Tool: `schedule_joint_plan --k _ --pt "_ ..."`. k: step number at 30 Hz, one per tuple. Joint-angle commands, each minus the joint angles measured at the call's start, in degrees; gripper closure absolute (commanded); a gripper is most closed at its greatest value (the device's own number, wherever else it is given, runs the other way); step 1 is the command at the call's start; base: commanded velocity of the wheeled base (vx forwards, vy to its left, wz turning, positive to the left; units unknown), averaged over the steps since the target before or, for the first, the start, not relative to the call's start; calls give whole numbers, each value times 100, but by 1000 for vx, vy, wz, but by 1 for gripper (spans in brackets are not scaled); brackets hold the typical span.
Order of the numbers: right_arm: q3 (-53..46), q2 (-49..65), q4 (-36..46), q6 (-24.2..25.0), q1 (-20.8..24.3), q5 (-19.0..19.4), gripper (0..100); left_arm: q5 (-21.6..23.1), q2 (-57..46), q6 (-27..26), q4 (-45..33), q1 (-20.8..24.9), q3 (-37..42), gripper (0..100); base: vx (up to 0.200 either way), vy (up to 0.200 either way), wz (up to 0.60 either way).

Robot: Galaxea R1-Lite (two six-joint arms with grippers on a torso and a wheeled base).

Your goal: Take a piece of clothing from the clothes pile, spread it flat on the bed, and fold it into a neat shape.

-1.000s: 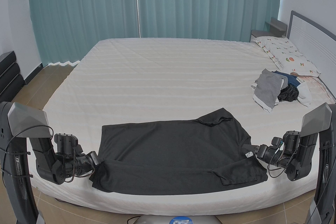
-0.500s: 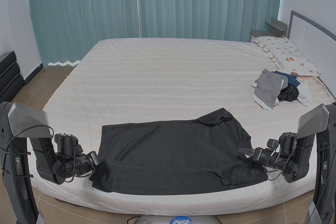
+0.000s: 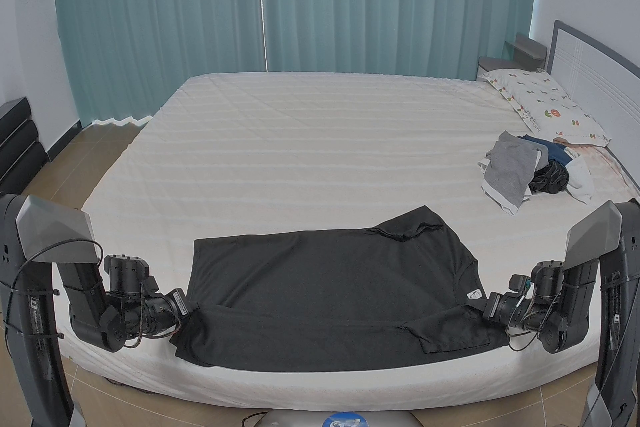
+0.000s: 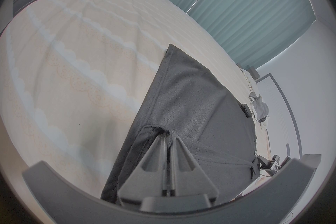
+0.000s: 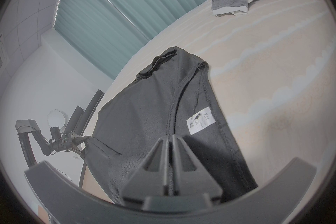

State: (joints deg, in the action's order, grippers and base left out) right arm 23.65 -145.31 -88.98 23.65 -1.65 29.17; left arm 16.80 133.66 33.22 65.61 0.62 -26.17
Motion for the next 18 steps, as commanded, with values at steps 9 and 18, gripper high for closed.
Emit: schedule_joint_plan --k 9,18 --pt "87 82 -41 96 -99 -26 100 -10 46 -8 4 -1 -19 100 0 0 0" --pt "254 161 -41 439 -169 -52 100 -19 46 -8 4 -1 -19 100 0 0 0"
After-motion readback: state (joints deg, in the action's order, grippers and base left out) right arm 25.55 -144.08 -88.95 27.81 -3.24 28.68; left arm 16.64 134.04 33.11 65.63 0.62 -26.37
